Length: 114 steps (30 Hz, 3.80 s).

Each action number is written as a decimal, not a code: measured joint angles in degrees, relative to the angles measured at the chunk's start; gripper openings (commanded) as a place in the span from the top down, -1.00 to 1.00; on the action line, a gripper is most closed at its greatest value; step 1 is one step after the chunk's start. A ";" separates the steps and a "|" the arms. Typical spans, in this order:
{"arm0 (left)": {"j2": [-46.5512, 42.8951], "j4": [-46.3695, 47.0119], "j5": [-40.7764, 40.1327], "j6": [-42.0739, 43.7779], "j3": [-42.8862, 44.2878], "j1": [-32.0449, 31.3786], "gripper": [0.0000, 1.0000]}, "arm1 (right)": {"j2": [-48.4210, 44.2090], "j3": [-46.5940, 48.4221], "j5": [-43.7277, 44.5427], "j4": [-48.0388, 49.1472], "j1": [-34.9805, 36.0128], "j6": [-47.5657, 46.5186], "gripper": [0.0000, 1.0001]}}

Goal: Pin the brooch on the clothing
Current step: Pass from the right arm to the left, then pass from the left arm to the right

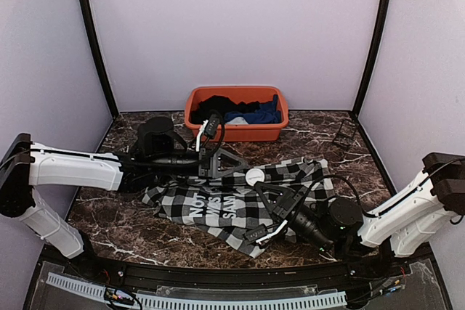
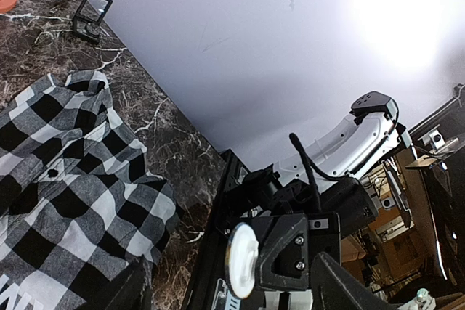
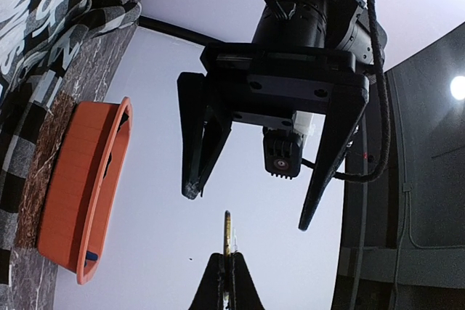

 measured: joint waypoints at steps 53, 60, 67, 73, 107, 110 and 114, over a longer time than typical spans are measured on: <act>4.81 7.34 4.68 -3.67 0.13 -2.75 0.99 | 0.96 0.85 0.98 1.07 -0.76 0.11 0.74; 4.76 6.69 4.44 -2.23 0.13 -2.93 0.99 | 0.57 1.16 1.36 0.68 -0.85 -0.33 -0.20; 0.96 -2.40 1.40 6.34 1.01 -2.97 0.99 | -10.86 1.57 3.85 -3.85 -0.83 7.28 -0.49; -2.84 -15.61 -2.58 16.59 2.78 -2.67 0.99 | -31.71 21.42 -4.31 -44.09 -5.57 49.48 -0.66; -9.79 -40.94 1.09 38.58 7.52 -2.86 0.99 | -5.05 41.83 -73.75 -87.95 -27.04 118.33 0.17; -9.86 -40.57 1.62 38.53 7.52 -3.02 0.99 | -3.65 42.77 -73.90 -87.93 -27.04 118.07 0.21; -10.56 -40.52 2.29 38.51 7.45 -3.02 0.99 | -2.89 44.11 -74.27 -87.76 -27.06 117.63 0.24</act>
